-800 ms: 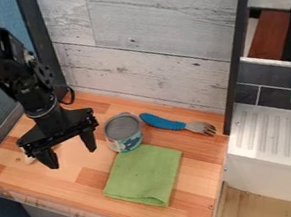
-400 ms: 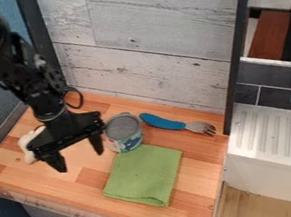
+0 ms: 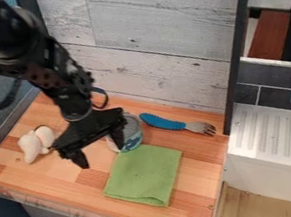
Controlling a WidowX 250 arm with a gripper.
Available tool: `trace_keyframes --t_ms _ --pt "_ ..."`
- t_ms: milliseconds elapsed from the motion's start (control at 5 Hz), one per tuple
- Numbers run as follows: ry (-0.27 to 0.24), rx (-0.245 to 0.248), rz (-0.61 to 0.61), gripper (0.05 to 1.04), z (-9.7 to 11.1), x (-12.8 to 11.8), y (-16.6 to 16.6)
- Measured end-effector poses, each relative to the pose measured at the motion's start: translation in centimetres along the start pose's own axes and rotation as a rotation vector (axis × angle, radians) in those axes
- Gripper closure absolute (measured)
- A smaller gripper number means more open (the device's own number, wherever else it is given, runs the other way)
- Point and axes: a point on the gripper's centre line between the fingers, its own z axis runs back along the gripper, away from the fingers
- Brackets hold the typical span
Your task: Move the can to the upper left of the table
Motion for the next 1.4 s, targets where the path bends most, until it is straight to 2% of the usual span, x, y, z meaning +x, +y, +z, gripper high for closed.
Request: trace_keyframes --t_ms 200,400,800,1400 --pt "0.017 -0.025 0.019 0.084 -1.4 -0.4 -1.9" --pt "0.046 -0.026 0.05 0.084 -3.2 -0.3 -3.0" --pt "0.018 -0.033 0.101 0.084 -5.1 1.1 -5.0" --pt "0.009 0.003 0.171 0.083 -6.8 4.1 -5.5"
